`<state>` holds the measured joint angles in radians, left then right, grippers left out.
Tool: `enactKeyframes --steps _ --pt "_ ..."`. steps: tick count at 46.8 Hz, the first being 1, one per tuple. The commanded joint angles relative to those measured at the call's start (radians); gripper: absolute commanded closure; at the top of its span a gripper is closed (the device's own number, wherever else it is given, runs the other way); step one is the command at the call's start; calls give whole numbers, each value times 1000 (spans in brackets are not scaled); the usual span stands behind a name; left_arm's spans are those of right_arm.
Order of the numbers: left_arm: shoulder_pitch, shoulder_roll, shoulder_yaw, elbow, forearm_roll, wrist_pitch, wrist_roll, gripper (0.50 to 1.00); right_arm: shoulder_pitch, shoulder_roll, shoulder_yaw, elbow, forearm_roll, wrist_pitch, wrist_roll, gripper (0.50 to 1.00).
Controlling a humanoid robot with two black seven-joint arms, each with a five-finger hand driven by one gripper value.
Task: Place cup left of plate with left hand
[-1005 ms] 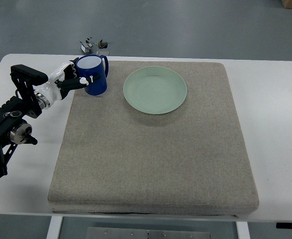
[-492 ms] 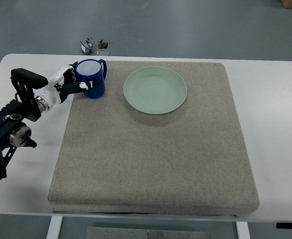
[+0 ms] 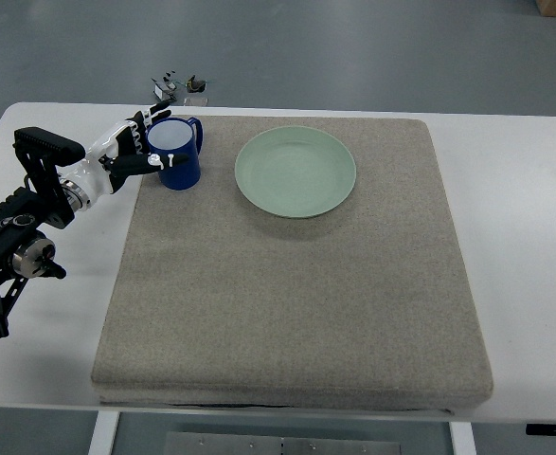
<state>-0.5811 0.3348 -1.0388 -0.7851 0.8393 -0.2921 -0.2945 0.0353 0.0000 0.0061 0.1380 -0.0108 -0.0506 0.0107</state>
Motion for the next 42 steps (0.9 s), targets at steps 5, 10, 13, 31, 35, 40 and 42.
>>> enactKeyframes --steps 5,10,13,31,35,40,42 --pt "-28 67 3 1 -167 -25 15 501 0 0 0 0 0 0 0 566" --pt "-85 127 13 18 -275 -78 31 501 0 0 0 0 0 0 0 566" --pt "-115 156 13 38 -322 -116 72 501 0 0 0 0 0 0 0 566" --pt "-269 151 11 158 -661 -251 385 501 0 0 0 0 0 0 0 566" --pt "-276 147 11 171 -742 -266 452 501 0 0 0 0 0 0 0 566" --pt "-284 142 9 178 -828 -266 528 501 0 0 0 -1 0 0 0 566" --pt "-286 141 9 178 -853 -268 544 501 0 0 0 0 0 0 0 566"
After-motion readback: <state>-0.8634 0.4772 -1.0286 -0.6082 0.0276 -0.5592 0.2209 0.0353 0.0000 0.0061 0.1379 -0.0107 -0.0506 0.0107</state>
